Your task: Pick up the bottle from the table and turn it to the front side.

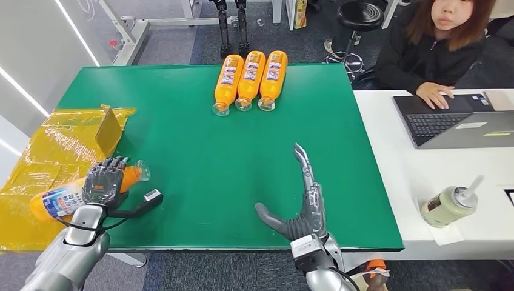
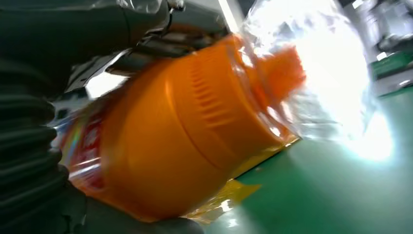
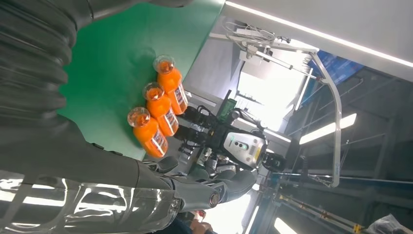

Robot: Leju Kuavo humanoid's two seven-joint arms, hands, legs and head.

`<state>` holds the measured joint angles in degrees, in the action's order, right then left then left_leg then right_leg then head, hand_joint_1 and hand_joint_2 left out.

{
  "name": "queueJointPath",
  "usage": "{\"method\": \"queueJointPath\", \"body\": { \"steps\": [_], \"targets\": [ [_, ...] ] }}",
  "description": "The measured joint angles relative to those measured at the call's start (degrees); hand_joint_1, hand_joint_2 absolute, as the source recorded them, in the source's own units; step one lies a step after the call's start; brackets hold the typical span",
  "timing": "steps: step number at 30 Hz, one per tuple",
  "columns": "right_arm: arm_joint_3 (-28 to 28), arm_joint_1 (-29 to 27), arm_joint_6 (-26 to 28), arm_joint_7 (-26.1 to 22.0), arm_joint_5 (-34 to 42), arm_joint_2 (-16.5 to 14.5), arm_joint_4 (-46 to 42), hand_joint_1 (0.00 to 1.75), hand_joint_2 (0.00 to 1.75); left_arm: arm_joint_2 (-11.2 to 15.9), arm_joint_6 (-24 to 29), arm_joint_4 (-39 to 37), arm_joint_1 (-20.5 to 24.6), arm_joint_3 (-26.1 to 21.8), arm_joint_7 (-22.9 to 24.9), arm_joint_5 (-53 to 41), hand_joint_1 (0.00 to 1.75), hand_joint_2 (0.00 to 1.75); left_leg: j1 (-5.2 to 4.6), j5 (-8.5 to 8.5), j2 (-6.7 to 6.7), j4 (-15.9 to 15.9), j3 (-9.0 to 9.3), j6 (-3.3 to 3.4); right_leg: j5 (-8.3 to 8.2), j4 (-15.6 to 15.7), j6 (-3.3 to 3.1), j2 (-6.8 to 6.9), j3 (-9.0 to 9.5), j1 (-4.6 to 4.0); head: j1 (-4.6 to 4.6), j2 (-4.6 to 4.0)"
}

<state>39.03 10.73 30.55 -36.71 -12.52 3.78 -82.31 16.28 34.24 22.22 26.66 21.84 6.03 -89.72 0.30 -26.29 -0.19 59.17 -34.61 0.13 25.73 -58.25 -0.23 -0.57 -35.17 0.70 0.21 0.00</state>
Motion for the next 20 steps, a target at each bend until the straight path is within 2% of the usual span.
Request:
{"method": "queueJointPath", "body": {
  "steps": [8, 11, 13, 15, 18, 19, 20],
  "targets": [
    [0.6, 0.6, -0.5, 0.4, 0.0, 0.0, 1.0, 0.0, 1.75, 0.7, 0.8, -2.2, 0.8, 0.1, -0.5, 0.0, 0.0, 1.75, 0.0, 0.0, 0.0, 0.0, 0.0, 0.0, 0.0, 0.0, 0.0, 0.0, -0.01, 0.0, 0.01, 0.0],
    [0.6, 0.7, -0.5, 0.5, 0.0, 0.0, 1.4, 0.0, 1.75, 0.6, 2.7, -2.1, 0.7, 0.5, -1.0, 0.0, 0.0, 1.75, 0.0, 0.0, 0.0, 0.0, 0.0, 0.0, 0.0, 0.0, 0.0, 0.0, -0.01, 0.0, 0.0, 0.0],
    [0.6, 0.7, -0.5, 0.5, 0.0, 0.0, 1.7, 0.0, 1.75, 0.2, 4.5, 0.0, -0.5, 0.6, -3.0, 0.4, 0.0, 1.75, -0.03, 0.0, 0.0, 0.0, 0.0, 0.0, 0.0, 0.0, 0.0, 0.0, -0.01, 0.02, -0.01, 0.0],
    [0.6, 0.7, -0.3, 0.4, -0.1, 0.0, 2.1, 0.0, 1.75, -1.0, 5.3, 4.4, -2.7, 0.1, -8.1, 2.5, 0.0, 1.75, -0.06, 0.0, -0.01, 0.0, 0.0, 0.01, 0.0, 0.0, 0.0, 0.01, -0.01, 0.05, 0.01, 0.0],
    [0.6, 0.5, 0.2, 0.3, -0.1, 0.0, 2.5, 0.0, 1.75, -4.7, 5.5, 13.4, -7.0, -1.9, -21.6, 10.5, 0.0, 1.75, -0.11, -0.02, -0.05, 0.0, -0.04, 0.03, 0.01, 0.1, 0.02, 0.05, 0.0, 0.08, 0.01, 0.0],
    [0.6, 0.5, 0.4, 0.2, 0.0, 0.0, 2.6, 0.0, 1.75, -6.2, 5.5, 15.9, -8.2, -2.3, -25.4, 13.1, 0.0, 1.75, -0.12, -0.03, -0.06, 0.0, -0.06, 0.04, 0.01, 0.1, 0.02, 0.06, 0.0, 0.09, 0.01, 0.0],
    [0.6, 0.5, 0.4, 0.2, 0.0, 0.0, 2.6, 0.0, 1.75, -6.9, 5.6, 17.0, -8.7, -2.5, -27.1, 14.4, 0.0, 1.75, -0.12, -0.03, -0.06, 0.0, -0.07, 0.04, 0.01, 0.1, 0.03, 0.06, 0.0, 0.09, 0.02, 0.0]
  ]
}}
